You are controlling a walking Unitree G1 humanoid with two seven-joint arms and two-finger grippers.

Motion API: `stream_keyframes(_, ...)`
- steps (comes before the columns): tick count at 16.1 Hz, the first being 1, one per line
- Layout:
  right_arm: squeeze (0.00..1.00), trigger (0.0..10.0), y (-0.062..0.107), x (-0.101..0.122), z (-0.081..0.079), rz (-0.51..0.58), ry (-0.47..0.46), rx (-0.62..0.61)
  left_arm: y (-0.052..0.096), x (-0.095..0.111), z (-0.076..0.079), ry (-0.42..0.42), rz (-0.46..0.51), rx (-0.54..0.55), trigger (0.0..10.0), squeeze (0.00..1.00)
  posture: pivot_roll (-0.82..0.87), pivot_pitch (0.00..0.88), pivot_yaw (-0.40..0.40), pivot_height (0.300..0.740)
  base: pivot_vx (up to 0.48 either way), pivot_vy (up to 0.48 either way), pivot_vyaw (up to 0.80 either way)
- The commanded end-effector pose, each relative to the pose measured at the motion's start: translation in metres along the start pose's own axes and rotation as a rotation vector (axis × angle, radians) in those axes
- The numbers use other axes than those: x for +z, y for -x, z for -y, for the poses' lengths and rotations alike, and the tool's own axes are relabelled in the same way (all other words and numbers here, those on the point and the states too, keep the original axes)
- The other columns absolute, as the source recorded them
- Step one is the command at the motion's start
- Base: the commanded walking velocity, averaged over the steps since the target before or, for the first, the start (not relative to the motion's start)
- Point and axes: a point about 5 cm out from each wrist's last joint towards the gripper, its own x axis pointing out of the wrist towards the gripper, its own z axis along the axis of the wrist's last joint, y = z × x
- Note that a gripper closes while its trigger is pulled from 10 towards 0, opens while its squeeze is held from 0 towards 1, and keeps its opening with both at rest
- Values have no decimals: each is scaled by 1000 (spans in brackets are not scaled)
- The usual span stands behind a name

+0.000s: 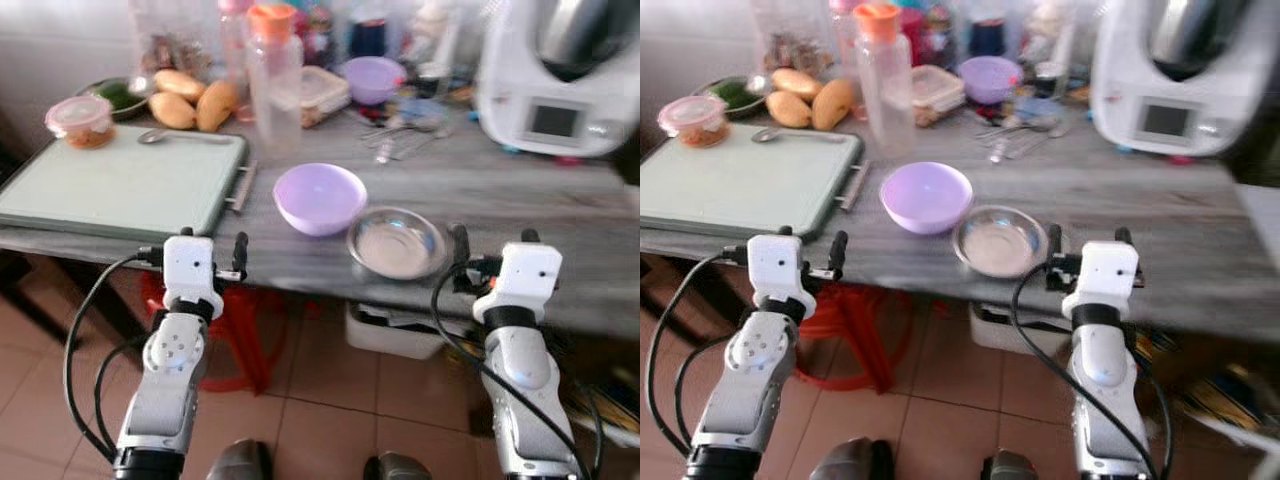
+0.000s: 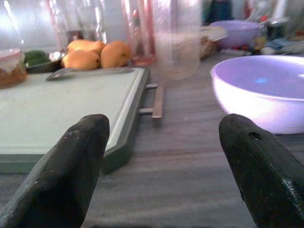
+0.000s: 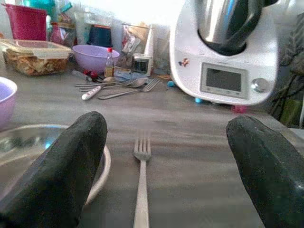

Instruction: Setting the table

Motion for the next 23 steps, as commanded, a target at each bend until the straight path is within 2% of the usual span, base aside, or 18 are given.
stream_keyframes(1,0,10000,-3,4,-3,18,-14,22,1,-1,-2,-4,1,11,10000,0,-38,0,27,740,-259,0,0)
stream_keyframes(3,0,10000,-5,4,-4,23,-24,38,0,-2,-2,-11,5,3,10000,0,-35,0,33,740,-261,0,0)
stream_keyframes(7,0,10000,-11,4,-4,32,-46,51,1,-6,-2,-55,-3,-84,10000,0,-41,0,51,740,-62,0,0)
stream_keyframes(10,0,10000,-13,0,-3,20,-70,37,-8,-4,-8,-67,2,-91,10000,0,-44,0,67,740,0,0,0)
stream_keyframes(11,0,10000,-12,-5,-2,-3,-43,9,-9,-4,-9,-66,2,-87,10000,0,-45,0,72,740,0,0,0)
stream_keyframes(12,0,10000,-10,-8,-2,-22,-62,-3,-8,-4,-8,-64,0,-86,10000,0,-45,0,73,740,0,0,0)
stream_keyframes(14,0,10000,-7,-14,-2,-51,-74,-14,-3,-8,-5,-56,-9,-92,10000,0,-49,0,73,740,0,0,0)
stream_keyframes(18,0,10000,0,-20,-1,-66,-41,-15,7,-22,8,-9,-42,-82,10000,0,-44,0,52,740,-125,0,0)
stream_keyframes(23,0,10000,-2,-23,-7,-93,2,26,11,-34,17,16,-81,-112,10000,0,-42,0,39,740,-101,0,0)
